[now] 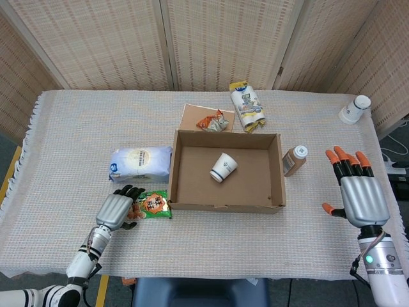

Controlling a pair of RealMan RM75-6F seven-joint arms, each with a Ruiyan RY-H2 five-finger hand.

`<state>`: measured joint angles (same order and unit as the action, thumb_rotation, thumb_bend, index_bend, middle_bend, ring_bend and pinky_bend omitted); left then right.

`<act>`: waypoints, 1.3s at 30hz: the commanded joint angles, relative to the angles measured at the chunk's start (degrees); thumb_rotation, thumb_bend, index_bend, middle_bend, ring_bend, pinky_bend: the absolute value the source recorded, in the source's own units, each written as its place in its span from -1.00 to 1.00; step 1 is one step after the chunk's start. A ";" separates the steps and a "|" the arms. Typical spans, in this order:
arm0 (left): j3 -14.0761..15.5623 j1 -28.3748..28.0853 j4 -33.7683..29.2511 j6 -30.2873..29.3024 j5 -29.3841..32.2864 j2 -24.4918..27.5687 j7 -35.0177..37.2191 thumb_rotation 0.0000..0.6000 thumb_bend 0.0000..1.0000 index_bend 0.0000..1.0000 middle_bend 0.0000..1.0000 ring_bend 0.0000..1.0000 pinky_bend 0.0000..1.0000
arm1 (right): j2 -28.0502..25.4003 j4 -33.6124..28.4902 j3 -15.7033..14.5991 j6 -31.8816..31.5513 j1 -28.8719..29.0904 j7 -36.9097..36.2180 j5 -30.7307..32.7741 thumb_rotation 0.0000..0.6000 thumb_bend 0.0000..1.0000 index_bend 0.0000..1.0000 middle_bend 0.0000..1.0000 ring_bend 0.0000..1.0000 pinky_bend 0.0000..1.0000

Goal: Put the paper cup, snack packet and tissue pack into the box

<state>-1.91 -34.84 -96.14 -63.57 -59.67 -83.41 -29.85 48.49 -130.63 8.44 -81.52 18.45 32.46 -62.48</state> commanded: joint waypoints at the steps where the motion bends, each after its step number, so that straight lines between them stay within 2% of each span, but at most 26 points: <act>1: -0.32 -0.15 0.96 0.42 0.50 -0.77 -0.29 1.00 -0.66 -0.70 -0.63 -0.79 -0.44 | -0.04 0.09 0.03 0.05 0.04 -0.05 0.16 1.00 -0.91 -0.89 -1.00 -1.00 -1.00; 15: -1.28 -0.48 8.13 1.59 2.19 -6.33 -1.05 1.00 -0.61 -0.57 -0.50 -0.64 -0.31 | -0.14 -0.01 -0.05 0.60 0.31 -0.23 0.80 1.00 -0.91 -0.89 -1.00 -1.00 -1.00; 18: -1.58 -0.13 9.53 0.35 1.21 -7.63 -0.83 1.00 -0.56 -0.42 -0.29 -0.44 -0.13 | -0.23 0.09 0.02 0.67 0.36 -0.44 0.97 1.00 -0.91 -0.89 -1.00 -1.00 -1.00; 20: -1.75 0.09 10.14 -0.53 0.39 -8.13 -0.70 1.00 -0.49 -0.20 -0.01 -0.19 0.10 | -0.27 0.15 0.04 0.73 0.40 -0.50 1.07 1.00 -0.91 -0.89 -1.00 -1.00 -1.00; 24: -2.10 0.49 11.22 -2.18 -1.28 -8.74 -0.78 1.00 -0.38 0.18 0.41 0.17 0.50 | -0.27 0.18 -0.01 0.82 0.47 -0.51 1.10 1.00 -0.91 -0.89 -1.00 -1.00 -1.00; 29: -2.23 1.17 11.93 -4.10 -3.82 -8.97 -0.16 1.00 -0.20 0.53 0.78 0.49 0.77 | -0.28 0.07 -0.03 0.59 0.41 -0.53 0.91 1.00 -0.91 -0.89 -1.00 -1.00 -1.00; 34: -2.54 1.64 9.76 -5.29 -5.39 -7.04 -0.84 1.00 -0.11 0.63 0.90 0.60 0.86 | -0.26 0.08 -0.10 0.54 0.39 -0.55 0.83 1.00 -0.91 -0.89 -1.00 -1.00 -1.00; 39: -4.00 1.71 2.14 -7.49 -5.56 -1.60 -5.30 1.00 -0.08 0.65 0.93 0.62 0.89 | -0.31 0.09 -0.01 0.56 0.46 -0.66 1.01 1.00 -0.91 -0.89 -1.00 -1.00 -1.00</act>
<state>-4.97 -33.24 -90.24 -69.59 -65.02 -87.96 -32.67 48.18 -130.54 8.43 -80.95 18.91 31.81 -61.48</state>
